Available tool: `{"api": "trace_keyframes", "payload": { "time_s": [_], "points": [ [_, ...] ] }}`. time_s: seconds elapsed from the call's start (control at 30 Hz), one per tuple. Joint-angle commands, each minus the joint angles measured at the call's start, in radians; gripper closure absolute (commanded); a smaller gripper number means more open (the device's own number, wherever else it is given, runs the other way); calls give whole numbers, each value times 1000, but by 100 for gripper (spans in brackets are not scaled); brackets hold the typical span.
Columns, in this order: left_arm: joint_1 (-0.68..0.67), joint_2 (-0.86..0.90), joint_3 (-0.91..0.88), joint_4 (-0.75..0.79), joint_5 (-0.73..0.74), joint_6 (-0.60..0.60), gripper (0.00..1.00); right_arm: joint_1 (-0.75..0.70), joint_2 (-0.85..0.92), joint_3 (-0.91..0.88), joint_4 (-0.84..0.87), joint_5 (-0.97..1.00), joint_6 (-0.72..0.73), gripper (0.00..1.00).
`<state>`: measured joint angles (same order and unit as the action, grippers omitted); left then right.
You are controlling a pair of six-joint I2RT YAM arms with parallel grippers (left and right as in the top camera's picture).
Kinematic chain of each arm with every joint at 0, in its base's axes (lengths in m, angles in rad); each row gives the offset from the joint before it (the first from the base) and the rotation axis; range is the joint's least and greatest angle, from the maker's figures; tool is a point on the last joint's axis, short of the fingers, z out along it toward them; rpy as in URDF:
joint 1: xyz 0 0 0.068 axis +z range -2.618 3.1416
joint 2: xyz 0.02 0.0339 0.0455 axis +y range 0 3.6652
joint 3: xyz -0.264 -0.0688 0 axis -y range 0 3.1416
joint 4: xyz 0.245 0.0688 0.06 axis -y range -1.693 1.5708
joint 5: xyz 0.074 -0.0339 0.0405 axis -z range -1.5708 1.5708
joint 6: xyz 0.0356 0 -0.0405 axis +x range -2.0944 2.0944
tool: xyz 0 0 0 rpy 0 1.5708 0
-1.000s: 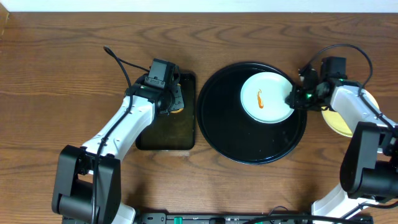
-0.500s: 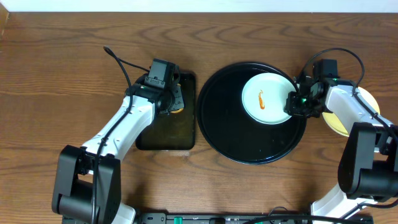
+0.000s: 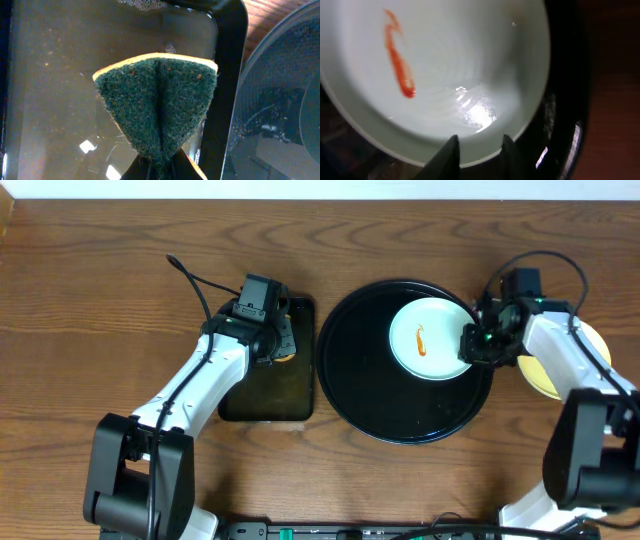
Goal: Clean dirty plates on tray and stack at the side
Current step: 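Grasp the dirty pale green plate rim with the right gripper, pull forward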
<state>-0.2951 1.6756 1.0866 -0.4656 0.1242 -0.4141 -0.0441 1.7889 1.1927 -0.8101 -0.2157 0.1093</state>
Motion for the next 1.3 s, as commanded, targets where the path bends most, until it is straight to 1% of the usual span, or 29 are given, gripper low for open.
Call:
{"api": "trace_keyframes", "payload": {
  "time_s": [0.0, 0.17, 0.3, 0.47, 0.63, 0.7, 0.77, 0.83, 0.87, 1.03, 1.27],
  "points": [
    [2, -9, -5, -1, -14, 14, 92, 5, -44, 24, -26, 44, 96, 72],
    [2, -9, -5, -1, -14, 14, 92, 6, -34, -25, -21, 88, 195, 70],
    [2, -9, -5, -1, -14, 14, 92, 6, -34, -75, 16, 87, 227, 69],
    [2, -9, -5, -1, -14, 14, 92, 6, -34, -154, 127, 47, 252, 67],
    [2, -9, -5, -1, -14, 14, 92, 8, -34, -233, 254, 3, 283, 67],
    [2, -9, -5, -1, -14, 14, 92, 10, -34, -256, 296, -24, 283, 71],
    [2, -9, -5, -1, -14, 14, 92, 11, -34, -259, 302, -29, 283, 77],
    [2, -9, -5, -1, -14, 14, 92, 13, -34, -259, 303, -29, 283, 82],
    [2, -9, -5, -1, -14, 14, 92, 13, -34, -259, 303, -29, 283, 88],
    [2, -9, -5, -1, -14, 14, 92, 15, -34, -259, 297, -29, 283, 98],
    [2, -9, -5, -1, -13, 13, 92, 55, -34, -259, 298, -27, 282, 99]
  ]
}}
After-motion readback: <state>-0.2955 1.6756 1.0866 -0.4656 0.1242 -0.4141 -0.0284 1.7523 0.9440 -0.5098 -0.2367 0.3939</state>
